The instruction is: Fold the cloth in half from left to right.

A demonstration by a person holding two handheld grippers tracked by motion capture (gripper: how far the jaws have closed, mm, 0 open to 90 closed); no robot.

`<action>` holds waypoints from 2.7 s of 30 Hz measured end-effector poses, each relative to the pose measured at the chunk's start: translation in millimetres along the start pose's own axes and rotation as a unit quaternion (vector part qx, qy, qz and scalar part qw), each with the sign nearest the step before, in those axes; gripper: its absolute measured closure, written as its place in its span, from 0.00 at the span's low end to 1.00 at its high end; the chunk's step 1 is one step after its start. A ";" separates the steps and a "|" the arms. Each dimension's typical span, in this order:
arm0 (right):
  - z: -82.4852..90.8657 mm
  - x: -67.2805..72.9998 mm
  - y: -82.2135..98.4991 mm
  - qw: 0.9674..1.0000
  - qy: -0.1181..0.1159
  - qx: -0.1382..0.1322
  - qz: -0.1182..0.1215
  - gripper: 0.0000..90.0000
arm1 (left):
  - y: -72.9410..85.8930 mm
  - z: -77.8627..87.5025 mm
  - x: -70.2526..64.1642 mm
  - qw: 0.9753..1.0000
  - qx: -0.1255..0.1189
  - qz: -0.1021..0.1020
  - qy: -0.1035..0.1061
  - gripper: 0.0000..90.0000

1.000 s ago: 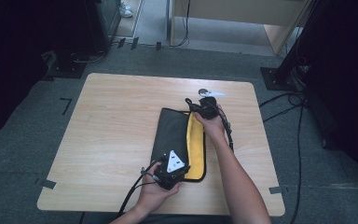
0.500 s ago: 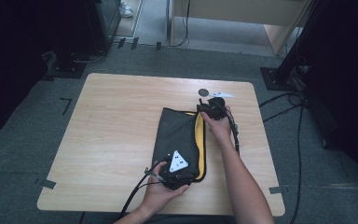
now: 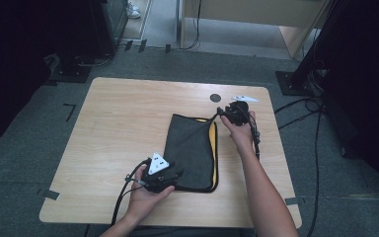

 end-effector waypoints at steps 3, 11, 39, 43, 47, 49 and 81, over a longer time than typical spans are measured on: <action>1.3 2.9 0.3 1.000 0.010 0.010 -0.012 0.57 | 1.8 -2.3 12.1 1.000 0.004 0.007 -0.022 0.60; 0.3 42.0 29.7 0.997 -0.036 0.044 -0.054 0.61 | 11.0 -4.9 24.6 0.999 0.021 0.014 -0.046 0.61; -66.1 83.0 4.0 0.992 -0.099 0.062 0.052 0.75 | 27.7 -9.6 31.3 0.997 0.054 0.011 -0.050 0.61; -82.2 90.5 3.0 0.988 -0.115 0.082 0.056 0.73 | 28.0 -9.7 30.2 0.998 0.052 0.009 -0.047 0.61; -91.5 92.8 8.8 0.986 -0.123 0.100 0.058 0.73 | 27.9 -9.9 30.4 0.998 0.052 0.010 -0.046 0.61; -93.9 92.1 12.3 0.986 -0.110 0.105 0.067 0.81 | 27.9 -10.0 30.5 0.997 0.053 0.010 -0.046 0.61; -103.7 115.4 15.0 0.985 -0.079 0.085 0.131 0.97 | 29.5 -12.6 27.8 0.997 0.061 0.006 -0.043 0.60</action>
Point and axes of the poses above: each handheld gripper's, and its own axes: z roughly backward along the jaws, y roughly out of its underside, x roughly to its left, the point moved 4 cm from there along -z, roughly forward along the jaws, and after that the axes turned 5 degrees about -y, right-handed, at the moved point
